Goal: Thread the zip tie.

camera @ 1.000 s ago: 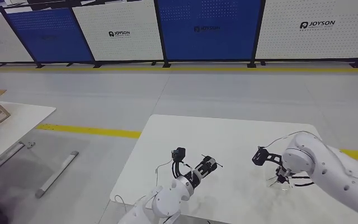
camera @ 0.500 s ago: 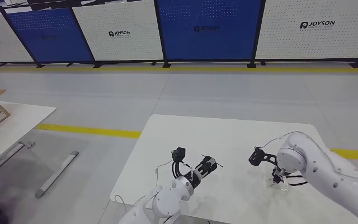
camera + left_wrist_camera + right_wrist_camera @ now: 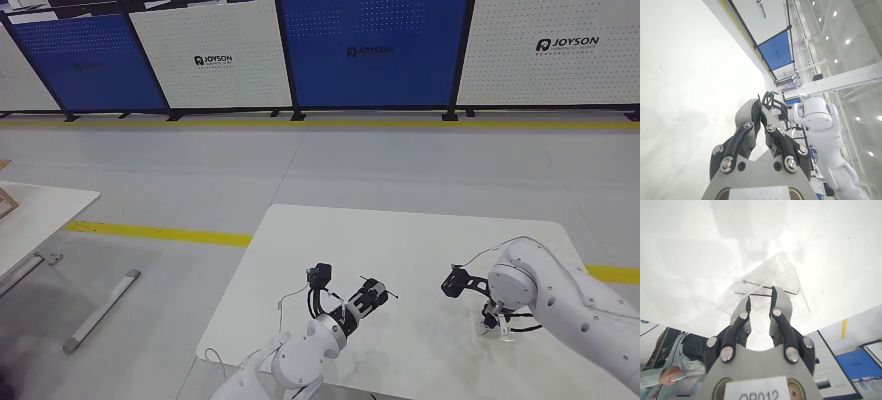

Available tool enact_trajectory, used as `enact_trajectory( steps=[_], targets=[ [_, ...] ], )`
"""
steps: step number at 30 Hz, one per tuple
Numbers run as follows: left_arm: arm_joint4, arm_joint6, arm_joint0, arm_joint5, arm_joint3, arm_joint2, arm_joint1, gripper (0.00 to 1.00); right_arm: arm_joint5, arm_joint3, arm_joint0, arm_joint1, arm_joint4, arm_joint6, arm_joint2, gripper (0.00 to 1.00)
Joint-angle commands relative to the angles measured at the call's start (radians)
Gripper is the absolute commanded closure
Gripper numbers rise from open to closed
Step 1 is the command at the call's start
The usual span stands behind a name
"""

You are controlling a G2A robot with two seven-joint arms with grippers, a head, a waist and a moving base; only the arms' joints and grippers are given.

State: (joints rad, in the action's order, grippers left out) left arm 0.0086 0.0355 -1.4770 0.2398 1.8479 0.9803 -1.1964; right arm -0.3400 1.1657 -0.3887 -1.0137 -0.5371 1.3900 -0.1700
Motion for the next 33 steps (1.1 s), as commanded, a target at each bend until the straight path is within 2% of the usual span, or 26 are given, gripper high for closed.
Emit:
enact_trajectory(
  steps=[1,19,24,33],
  targets=[
    [0.000,0.000,0.000,0.000,0.000,0.000,0.000,1.00,0.000,-0.009,-0.001,-0.005,-0.002,0.000,0.000,0.74],
    [0.000,0.000,0.000,0.000,0.000,0.000,0.000,1.00,0.000,-0.060,-0.006,-0.039,-0.013,0.000,0.000,0.76],
    [0.000,0.000,0.000,0.000,0.000,0.000,0.000,1.00,0.000,-0.068,-0.010,-0.045,-0.016,0.000,0.000,0.82],
    [0.000,0.000,0.000,0.000,0.000,0.000,0.000,1.00,0.000,-0.089,-0.010,-0.053,-0.022,0.000,0.000,0.83]
  ],
)
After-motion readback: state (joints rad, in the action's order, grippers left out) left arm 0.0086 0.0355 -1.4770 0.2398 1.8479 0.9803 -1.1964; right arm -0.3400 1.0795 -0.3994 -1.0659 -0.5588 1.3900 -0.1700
